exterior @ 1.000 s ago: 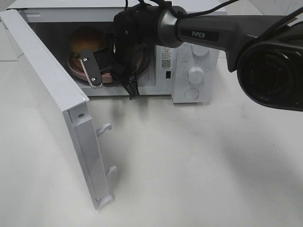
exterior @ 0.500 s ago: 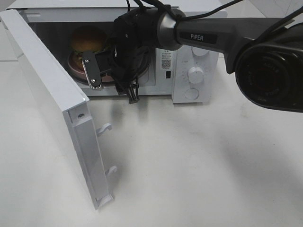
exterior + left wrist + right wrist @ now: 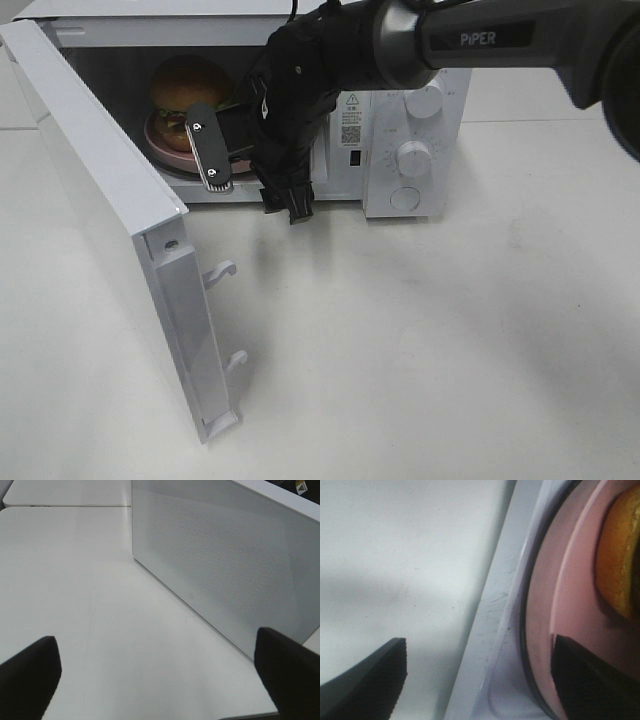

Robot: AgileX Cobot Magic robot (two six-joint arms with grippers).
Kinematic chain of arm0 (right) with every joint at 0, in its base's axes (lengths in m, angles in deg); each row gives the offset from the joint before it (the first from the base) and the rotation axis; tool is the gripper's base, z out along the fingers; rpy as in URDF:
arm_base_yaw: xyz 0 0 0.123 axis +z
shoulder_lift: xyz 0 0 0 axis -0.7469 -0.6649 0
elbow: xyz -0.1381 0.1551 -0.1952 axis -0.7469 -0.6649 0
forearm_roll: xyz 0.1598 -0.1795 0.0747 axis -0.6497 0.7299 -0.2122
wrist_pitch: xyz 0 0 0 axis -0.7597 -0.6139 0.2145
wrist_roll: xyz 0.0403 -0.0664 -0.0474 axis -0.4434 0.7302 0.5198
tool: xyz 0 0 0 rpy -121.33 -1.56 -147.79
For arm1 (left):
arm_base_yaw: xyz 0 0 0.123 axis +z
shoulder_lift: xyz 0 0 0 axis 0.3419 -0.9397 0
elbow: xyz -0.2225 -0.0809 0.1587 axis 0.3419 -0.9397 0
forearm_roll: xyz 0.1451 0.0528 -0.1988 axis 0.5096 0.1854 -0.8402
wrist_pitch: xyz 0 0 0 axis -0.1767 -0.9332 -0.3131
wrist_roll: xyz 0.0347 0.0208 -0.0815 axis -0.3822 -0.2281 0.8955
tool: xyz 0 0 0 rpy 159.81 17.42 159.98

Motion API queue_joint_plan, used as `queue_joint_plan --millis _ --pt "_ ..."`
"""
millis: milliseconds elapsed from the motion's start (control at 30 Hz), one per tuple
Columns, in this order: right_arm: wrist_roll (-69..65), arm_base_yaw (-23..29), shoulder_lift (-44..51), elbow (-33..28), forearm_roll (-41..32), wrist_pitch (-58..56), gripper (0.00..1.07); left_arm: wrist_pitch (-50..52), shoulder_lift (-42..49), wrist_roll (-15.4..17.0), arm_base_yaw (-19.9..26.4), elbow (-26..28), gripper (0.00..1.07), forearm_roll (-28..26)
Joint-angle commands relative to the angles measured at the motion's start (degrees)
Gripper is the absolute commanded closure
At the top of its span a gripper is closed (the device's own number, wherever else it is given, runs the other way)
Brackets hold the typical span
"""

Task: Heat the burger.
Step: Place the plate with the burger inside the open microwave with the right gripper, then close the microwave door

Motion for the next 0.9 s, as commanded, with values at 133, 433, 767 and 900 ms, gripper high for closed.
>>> queue_joint_plan --millis 133,433,767,900 --pt "-1.03 -0.17 7.79 -10.66 -0.17 3.5 0.29 -0.11 0.29 0.06 0.17 -0.11 0.09 -0.06" --pt "-2.92 -0.17 15.81 -20.28 0.0 3.5 0.31 -0.11 0.29 0.06 0.17 -0.11 0.09 -0.06" --pt "-7.28 -0.17 25.1 -29.51 0.0 3.44 0.31 -0.11 0.29 0.06 0.17 -0.11 0.09 -0.06" --pt "-9.63 -0.17 31.17 -36.04 0.0 3.5 0.31 -0.11 0.29 0.06 0.17 -0.11 0.09 -0.06"
